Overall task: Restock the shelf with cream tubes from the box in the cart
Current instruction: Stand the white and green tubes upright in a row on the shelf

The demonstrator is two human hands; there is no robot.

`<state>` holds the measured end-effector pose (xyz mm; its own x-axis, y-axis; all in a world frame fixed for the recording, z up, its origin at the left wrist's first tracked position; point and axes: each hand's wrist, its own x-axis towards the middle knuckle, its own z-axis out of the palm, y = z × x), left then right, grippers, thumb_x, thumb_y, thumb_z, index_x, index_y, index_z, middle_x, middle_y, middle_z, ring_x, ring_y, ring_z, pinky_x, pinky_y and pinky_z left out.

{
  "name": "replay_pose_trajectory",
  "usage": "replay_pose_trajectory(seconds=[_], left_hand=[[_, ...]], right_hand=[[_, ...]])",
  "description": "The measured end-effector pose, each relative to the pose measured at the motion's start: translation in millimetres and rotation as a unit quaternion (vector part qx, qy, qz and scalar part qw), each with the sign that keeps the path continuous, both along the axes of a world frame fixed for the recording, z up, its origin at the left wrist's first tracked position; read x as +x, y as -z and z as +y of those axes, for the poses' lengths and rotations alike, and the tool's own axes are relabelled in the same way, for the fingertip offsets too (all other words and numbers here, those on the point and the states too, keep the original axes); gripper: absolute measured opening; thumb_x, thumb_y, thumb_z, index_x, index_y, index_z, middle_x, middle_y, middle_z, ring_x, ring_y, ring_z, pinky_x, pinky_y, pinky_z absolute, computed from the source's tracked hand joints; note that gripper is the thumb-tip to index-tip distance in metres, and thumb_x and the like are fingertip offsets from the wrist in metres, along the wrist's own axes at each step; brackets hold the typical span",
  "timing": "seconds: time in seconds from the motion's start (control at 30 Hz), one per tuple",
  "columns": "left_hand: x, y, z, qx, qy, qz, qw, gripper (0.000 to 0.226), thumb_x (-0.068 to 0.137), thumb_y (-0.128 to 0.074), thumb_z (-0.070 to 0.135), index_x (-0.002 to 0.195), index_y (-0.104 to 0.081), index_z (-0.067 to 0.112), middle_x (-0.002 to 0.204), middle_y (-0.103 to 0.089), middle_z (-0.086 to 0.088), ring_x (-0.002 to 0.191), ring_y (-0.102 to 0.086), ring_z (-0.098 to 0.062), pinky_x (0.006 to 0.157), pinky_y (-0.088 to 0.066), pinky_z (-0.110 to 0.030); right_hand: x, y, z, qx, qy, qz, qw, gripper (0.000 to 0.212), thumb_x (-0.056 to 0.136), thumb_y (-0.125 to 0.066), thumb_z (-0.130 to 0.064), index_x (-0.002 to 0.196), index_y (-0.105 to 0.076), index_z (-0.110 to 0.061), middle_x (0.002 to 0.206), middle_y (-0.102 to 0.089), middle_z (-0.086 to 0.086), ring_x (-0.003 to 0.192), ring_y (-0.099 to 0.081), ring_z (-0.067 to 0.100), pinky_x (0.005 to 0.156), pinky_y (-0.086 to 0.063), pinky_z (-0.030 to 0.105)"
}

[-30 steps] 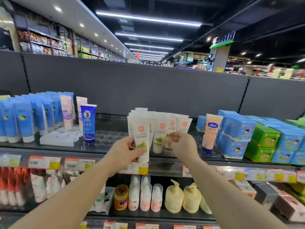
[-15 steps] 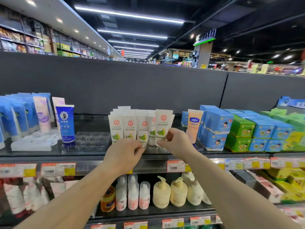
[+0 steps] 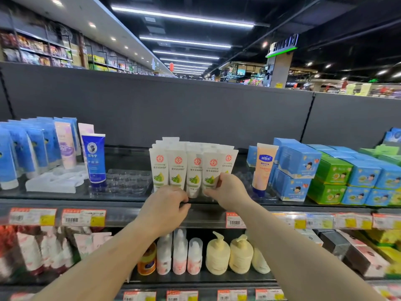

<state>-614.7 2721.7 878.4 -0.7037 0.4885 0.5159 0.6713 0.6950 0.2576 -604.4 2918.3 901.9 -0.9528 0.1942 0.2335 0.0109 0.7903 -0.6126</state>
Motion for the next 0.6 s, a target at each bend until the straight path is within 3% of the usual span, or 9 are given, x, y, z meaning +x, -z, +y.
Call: replay_pose_trajectory(seconds=[0.37,0.6], left_hand=[[-1,2,0,0.013,0.004,0.014,1.000,0.021,0.090,-0.059,0.037,0.097,-0.070,0.021,0.099,-0.066,0.009,0.093,-0.055,-0.009,0.080,-0.046,-0.025],[0,3,2,0.003,-0.001,0.013,1.000,0.018,0.088,-0.059,0.040,0.090,-0.067,0.024,0.092,-0.063,0.012,0.088,-0.053,-0.007,0.078,-0.047,-0.024]], right_hand=[[-9,-16,2,0.020,-0.027,-0.063,0.997,0.030,0.087,-0.069,-0.025,0.116,-0.064,-0.017,0.113,-0.067,-0.001,0.098,-0.063,0.015,0.076,-0.052,0.025],[-7,-12,2,0.022,-0.003,-0.090,0.996,0.025,0.086,-0.071,-0.031,0.106,-0.059,-0.022,0.109,-0.064,-0.001,0.102,-0.061,0.018,0.088,-0.055,0.036]])
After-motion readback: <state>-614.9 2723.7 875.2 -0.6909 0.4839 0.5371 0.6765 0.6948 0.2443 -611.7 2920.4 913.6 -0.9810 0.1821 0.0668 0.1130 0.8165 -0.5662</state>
